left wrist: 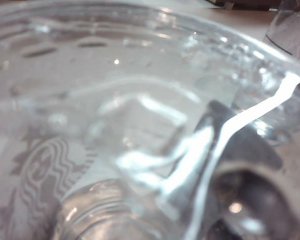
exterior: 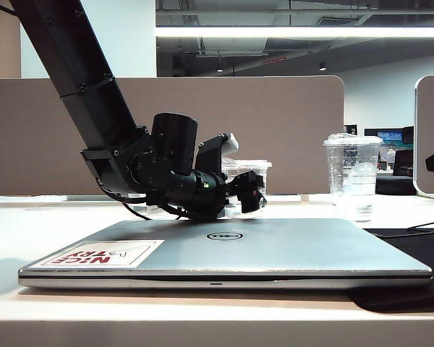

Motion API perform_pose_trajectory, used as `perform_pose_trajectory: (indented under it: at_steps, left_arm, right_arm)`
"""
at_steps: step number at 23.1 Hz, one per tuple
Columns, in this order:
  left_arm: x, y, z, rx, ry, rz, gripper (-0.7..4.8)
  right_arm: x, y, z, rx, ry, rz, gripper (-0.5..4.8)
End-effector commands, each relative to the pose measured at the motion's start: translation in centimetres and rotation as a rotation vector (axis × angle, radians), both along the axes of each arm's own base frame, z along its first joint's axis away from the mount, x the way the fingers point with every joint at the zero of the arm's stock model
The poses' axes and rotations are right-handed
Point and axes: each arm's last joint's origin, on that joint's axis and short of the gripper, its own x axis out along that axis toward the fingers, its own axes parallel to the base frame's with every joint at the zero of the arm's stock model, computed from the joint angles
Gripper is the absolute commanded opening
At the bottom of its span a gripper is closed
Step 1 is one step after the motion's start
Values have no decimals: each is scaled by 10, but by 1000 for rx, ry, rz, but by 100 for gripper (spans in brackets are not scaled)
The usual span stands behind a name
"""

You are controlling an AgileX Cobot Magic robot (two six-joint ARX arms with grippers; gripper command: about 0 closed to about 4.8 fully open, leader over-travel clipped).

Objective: Pick up the coffee cup on the middle and place it on the left side of the laptop.

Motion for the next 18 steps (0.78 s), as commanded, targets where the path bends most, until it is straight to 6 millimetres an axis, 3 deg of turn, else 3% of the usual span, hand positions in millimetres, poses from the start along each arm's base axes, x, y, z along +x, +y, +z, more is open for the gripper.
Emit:
perform_pose_trajectory:
  at_steps: [1,6,18]
  left_arm:
    - [0,-1,1,-4,-8,-6,280]
    - [0,-1,5,-21,-37,-19,280]
    - [-5,-3,40,-54,-222,-192,281]
  right_arm:
    - [0,0,0,7,-14,2,-5]
    - [0,0,0,7,-14,2,-5]
    - [0,0,0,7,-14,2,-5]
